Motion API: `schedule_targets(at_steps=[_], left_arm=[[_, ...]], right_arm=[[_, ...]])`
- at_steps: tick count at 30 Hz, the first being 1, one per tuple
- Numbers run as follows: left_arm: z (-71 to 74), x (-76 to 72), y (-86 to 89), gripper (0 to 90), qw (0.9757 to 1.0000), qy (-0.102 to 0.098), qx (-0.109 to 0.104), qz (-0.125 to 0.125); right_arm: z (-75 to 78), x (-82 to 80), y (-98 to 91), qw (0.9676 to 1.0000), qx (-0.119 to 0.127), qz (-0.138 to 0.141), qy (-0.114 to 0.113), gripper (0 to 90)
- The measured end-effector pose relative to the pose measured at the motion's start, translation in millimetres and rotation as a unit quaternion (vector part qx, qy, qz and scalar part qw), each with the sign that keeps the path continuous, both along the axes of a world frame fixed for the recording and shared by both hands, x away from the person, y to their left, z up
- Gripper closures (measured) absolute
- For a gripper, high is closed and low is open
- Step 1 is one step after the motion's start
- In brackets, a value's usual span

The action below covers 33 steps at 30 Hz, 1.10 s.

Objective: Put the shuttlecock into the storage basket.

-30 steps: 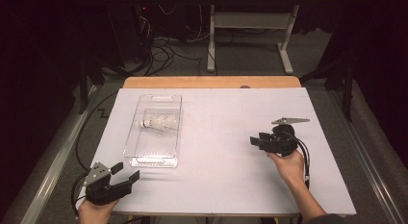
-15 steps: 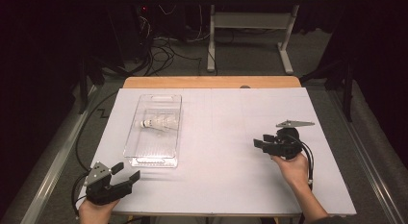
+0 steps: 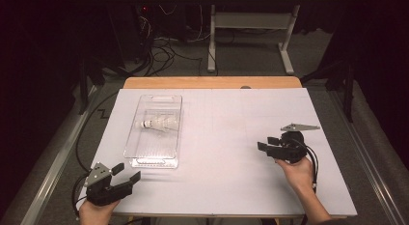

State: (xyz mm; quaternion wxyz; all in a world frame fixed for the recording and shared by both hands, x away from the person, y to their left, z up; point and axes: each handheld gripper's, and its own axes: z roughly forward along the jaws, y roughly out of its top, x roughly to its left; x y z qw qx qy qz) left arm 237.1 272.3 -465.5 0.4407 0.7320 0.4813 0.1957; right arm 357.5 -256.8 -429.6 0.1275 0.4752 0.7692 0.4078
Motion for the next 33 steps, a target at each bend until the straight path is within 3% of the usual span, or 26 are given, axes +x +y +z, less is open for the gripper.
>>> schedule_targets(at_steps=[33], left_arm=[[0.5,0.2,-0.6,29.3,1.0000,-0.001,-0.001,-0.001]], right_arm=[[-6.4,-22.2,-19.9,0.9997,0.006,-0.015,-0.019,41.8]])
